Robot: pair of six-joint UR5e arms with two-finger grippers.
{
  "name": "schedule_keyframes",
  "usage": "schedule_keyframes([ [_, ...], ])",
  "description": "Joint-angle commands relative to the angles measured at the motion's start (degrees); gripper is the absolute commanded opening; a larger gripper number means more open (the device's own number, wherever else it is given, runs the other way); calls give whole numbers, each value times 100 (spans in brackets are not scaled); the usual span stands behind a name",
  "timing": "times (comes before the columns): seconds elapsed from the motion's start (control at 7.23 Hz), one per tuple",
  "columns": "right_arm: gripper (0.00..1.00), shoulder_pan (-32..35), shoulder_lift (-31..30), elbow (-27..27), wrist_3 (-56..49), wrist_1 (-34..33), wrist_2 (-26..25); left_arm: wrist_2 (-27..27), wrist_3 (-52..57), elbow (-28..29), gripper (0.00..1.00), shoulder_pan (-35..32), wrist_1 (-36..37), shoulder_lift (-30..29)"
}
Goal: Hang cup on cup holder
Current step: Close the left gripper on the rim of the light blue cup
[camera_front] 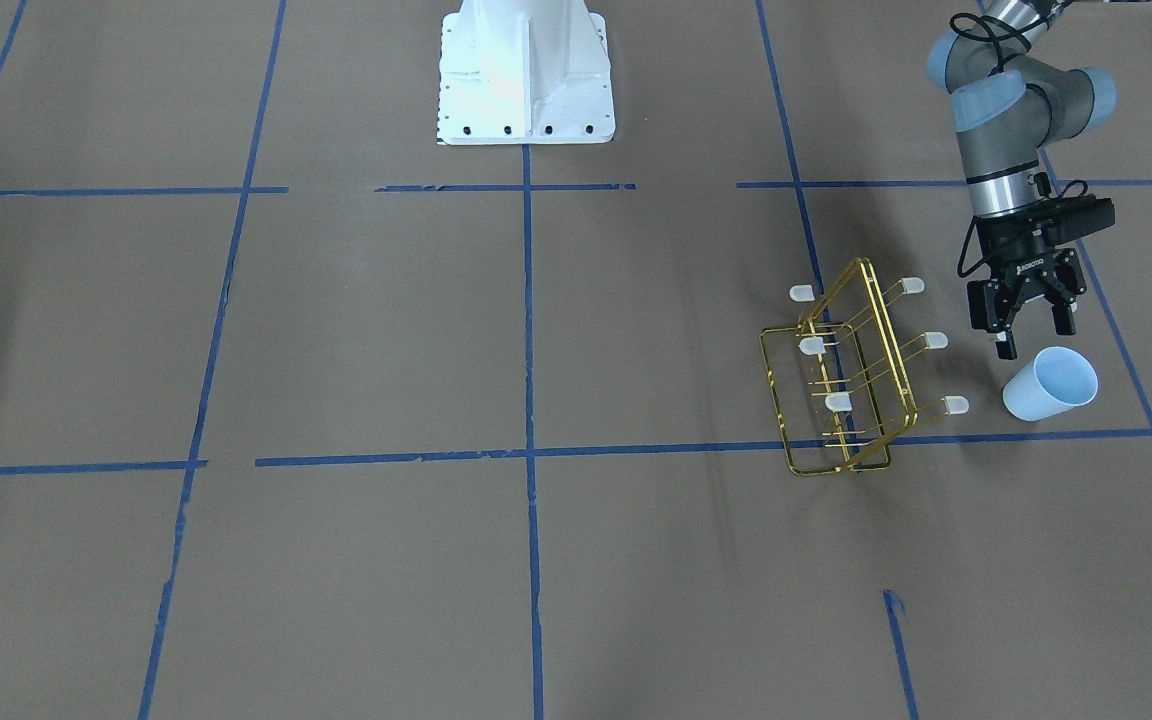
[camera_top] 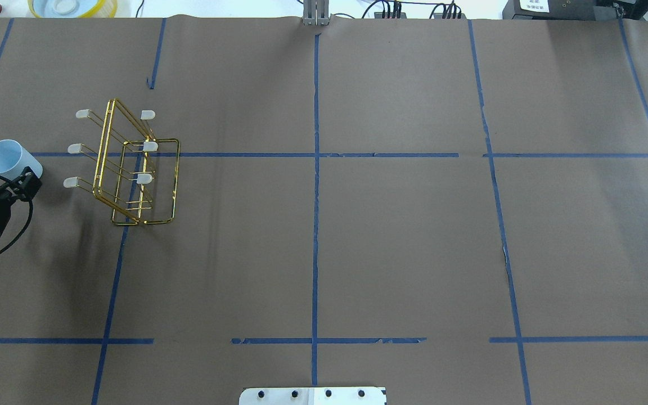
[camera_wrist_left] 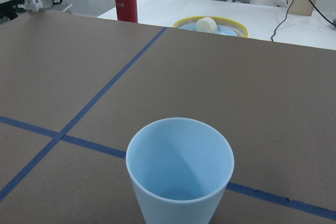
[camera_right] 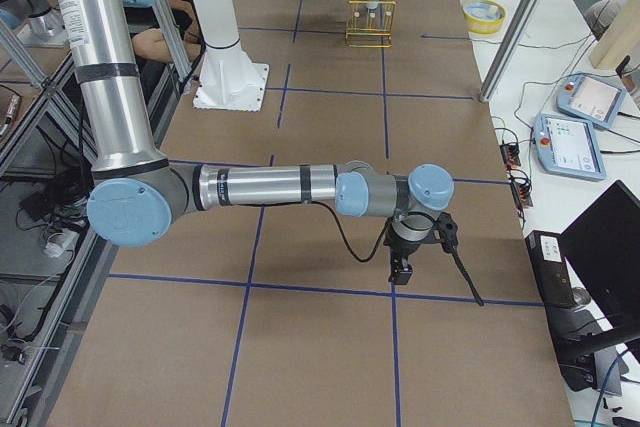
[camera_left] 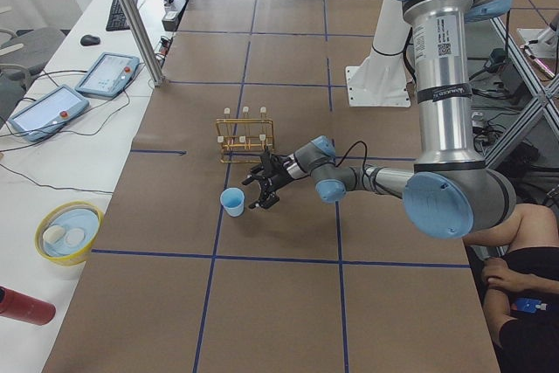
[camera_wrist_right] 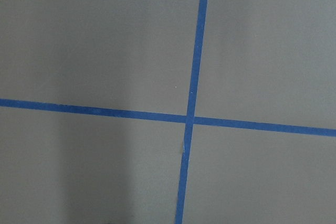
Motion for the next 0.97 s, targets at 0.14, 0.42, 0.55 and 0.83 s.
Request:
schedule_keyframes([
  [0.14, 100, 0, 0, 0, 0, 3, 0, 501, -240, 611, 100, 20, 3, -351],
  [0.42, 100, 0, 0, 0, 0, -6, 0, 509, -241, 673, 100, 28, 3, -439],
  [0.55, 100, 0, 0, 0, 0, 3, 0, 509, -241, 804, 100, 29, 3, -570],
  [0.83, 100, 0, 0, 0, 0, 3, 0, 501, -249, 1111, 100, 37, 3, -772],
])
